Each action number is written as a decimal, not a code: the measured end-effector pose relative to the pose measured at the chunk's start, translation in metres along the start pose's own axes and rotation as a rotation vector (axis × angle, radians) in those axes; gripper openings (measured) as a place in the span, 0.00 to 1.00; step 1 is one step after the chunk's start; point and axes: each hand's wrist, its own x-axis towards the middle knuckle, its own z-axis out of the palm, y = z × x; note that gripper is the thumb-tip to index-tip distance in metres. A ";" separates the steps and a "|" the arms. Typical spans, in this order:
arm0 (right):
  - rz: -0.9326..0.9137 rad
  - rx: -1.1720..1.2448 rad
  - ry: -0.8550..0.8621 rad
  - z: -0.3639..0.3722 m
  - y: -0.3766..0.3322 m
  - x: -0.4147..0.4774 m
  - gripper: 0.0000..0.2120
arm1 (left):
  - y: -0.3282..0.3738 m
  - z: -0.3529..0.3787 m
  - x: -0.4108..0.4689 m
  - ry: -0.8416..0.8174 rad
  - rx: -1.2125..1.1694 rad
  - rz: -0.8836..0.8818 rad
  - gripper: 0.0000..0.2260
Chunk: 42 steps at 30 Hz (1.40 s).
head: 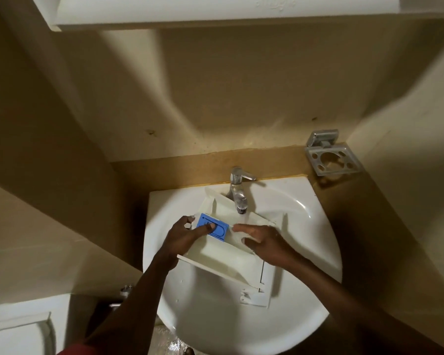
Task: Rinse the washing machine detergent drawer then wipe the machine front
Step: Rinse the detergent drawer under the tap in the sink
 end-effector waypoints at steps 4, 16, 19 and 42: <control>0.069 -0.451 0.146 -0.006 0.007 0.013 0.11 | 0.002 0.003 0.001 -0.008 0.006 -0.005 0.35; -0.100 -0.658 0.049 0.012 0.004 0.037 0.14 | 0.004 0.000 -0.004 0.018 0.062 0.000 0.36; -0.082 -0.733 -0.060 0.001 0.020 0.034 0.22 | 0.006 0.001 -0.005 0.026 0.046 0.003 0.32; -0.079 -1.042 -0.195 -0.036 0.008 0.010 0.38 | 0.016 0.000 -0.006 0.053 0.083 0.011 0.30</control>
